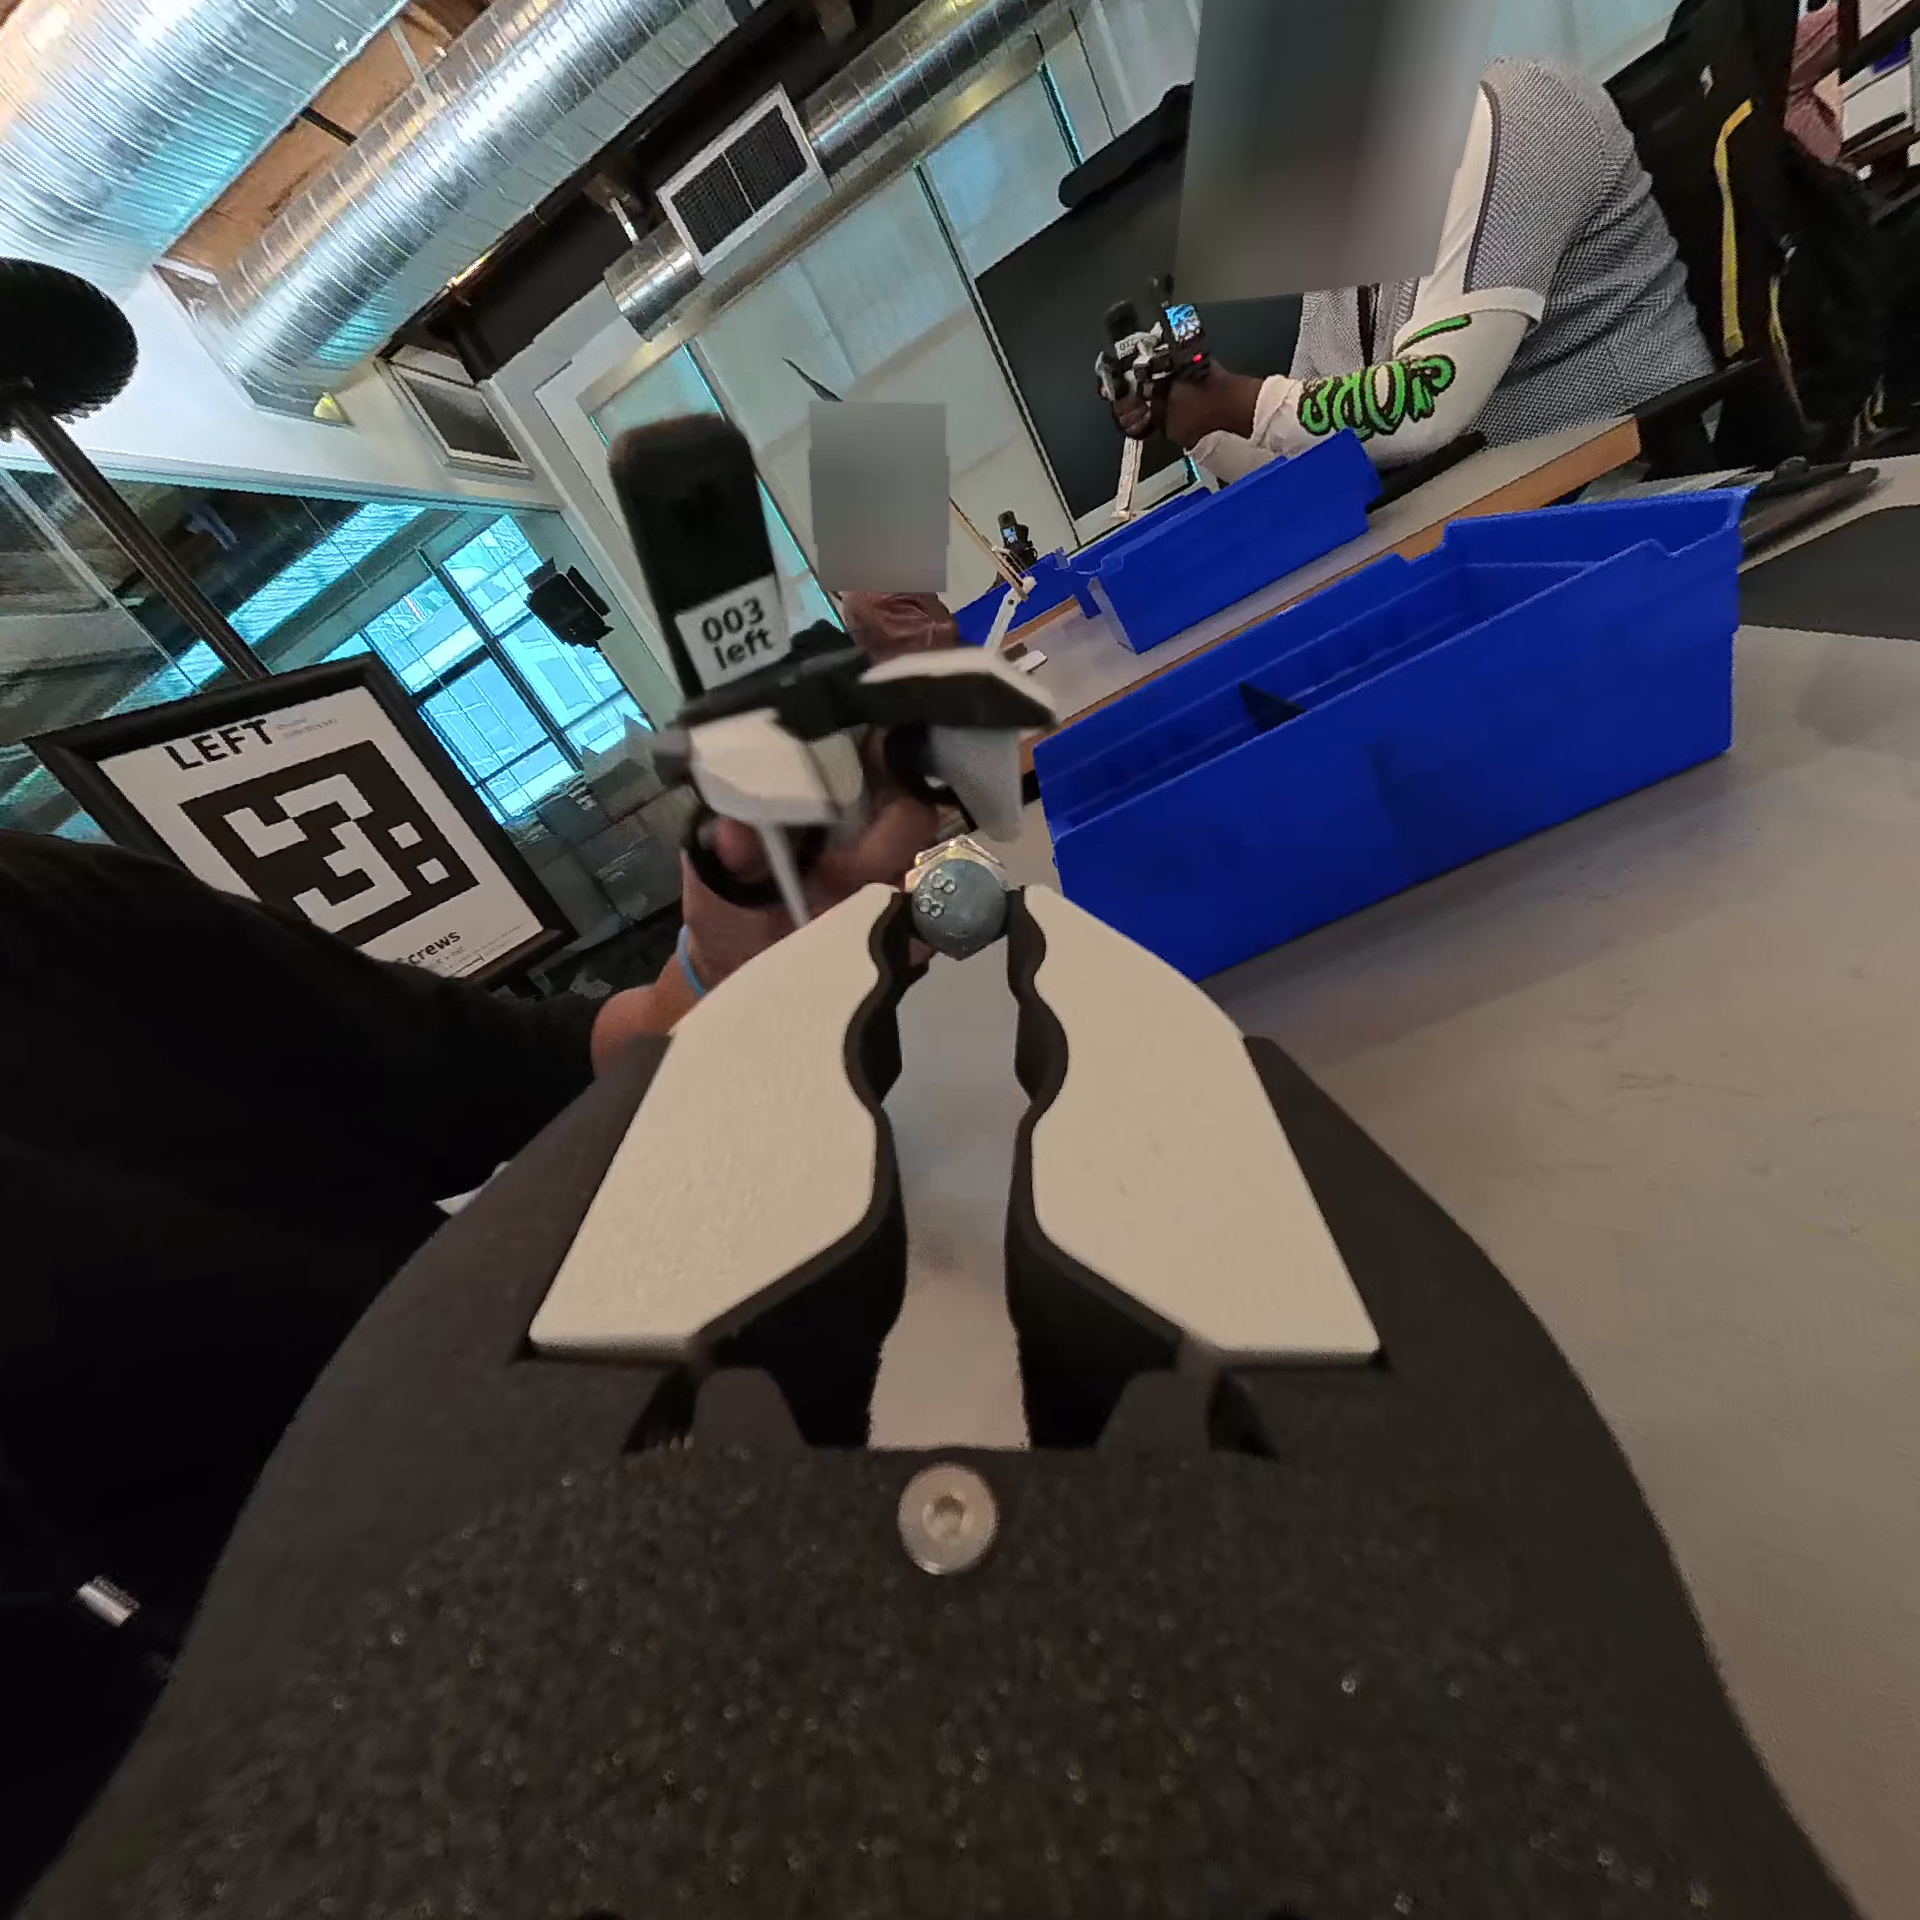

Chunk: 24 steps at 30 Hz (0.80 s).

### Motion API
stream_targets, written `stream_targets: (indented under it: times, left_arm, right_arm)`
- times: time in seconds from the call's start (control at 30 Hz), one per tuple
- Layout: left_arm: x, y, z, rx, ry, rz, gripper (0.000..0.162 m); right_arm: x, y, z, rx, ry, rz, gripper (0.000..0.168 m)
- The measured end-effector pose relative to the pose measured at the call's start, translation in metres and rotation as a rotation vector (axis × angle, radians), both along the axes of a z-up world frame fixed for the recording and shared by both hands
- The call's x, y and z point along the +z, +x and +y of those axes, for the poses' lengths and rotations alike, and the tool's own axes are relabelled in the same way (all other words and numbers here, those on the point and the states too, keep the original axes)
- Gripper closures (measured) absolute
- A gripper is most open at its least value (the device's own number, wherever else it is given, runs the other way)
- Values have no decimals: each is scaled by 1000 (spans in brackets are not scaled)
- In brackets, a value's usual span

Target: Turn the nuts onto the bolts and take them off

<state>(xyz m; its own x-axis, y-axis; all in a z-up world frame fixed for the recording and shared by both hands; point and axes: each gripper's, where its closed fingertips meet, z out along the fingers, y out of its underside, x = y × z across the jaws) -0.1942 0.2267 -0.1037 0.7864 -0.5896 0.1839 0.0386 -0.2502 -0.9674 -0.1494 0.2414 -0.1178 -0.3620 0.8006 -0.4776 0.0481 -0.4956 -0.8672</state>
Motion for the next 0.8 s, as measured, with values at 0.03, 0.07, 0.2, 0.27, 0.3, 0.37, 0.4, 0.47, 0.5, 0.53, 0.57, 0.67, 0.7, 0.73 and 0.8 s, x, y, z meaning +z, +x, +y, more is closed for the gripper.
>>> stream_targets:
  times: [0.03, 0.07, 0.2, 0.27, 0.3, 0.37, 0.4, 0.47, 0.5, 0.53, 0.57, 0.67, 0.7, 0.73, 0.8]
  left_arm:
    - [-16, -15, 3, 134, -19, 75, 104]
    - [-31, -27, 2, 245, -33, 147, 103]
    - [-69, -37, -10, 381, -92, 272, 106]
    - [-72, -31, -15, 354, -119, 225, 107]
    - [-72, -30, -17, 347, -127, 209, 107]
    - [-72, -30, -19, 339, -128, 199, 107]
    - [-72, -31, -19, 342, -122, 203, 107]
    - [-72, -31, -21, 336, -115, 217, 108]
    - [-73, -31, -22, 331, -115, 224, 108]
    - [-74, -30, -23, 326, -114, 231, 108]
    - [-75, -30, -24, 320, -114, 235, 108]
    - [-81, -24, -24, 287, -135, 234, 109]
    - [-83, -21, -24, 270, -146, 227, 108]
    - [-84, -18, -24, 257, -153, 221, 108]
    - [-86, -14, -24, 240, -162, 216, 108]
  right_arm:
    - [0, 1, 0, -3, 1, 1, 151]
    - [1, 1, 1, -5, -1, 2, 151]
    - [3, 2, 3, -18, 1, 2, 151]
    - [4, 2, 3, -26, 12, -5, 151]
    - [5, 2, 2, -29, 21, -10, 151]
    - [12, 5, 4, -43, 41, -28, 151]
    - [19, 10, 8, -56, 68, -44, 151]
    - [41, 27, 24, -124, 163, -98, 151]
    - [53, 41, 39, -185, 211, -144, 151]
    - [64, 57, 57, -253, 247, -205, 151]
    - [70, 76, 77, -325, 275, -294, 151]
    - [45, 151, 160, -641, 436, -772, 150]
    - [28, 181, 187, -725, 477, -977, 151]
    - [8, 207, 208, -751, 497, -1186, 150]
    - [-34, 239, 232, -644, 490, -1505, 150]
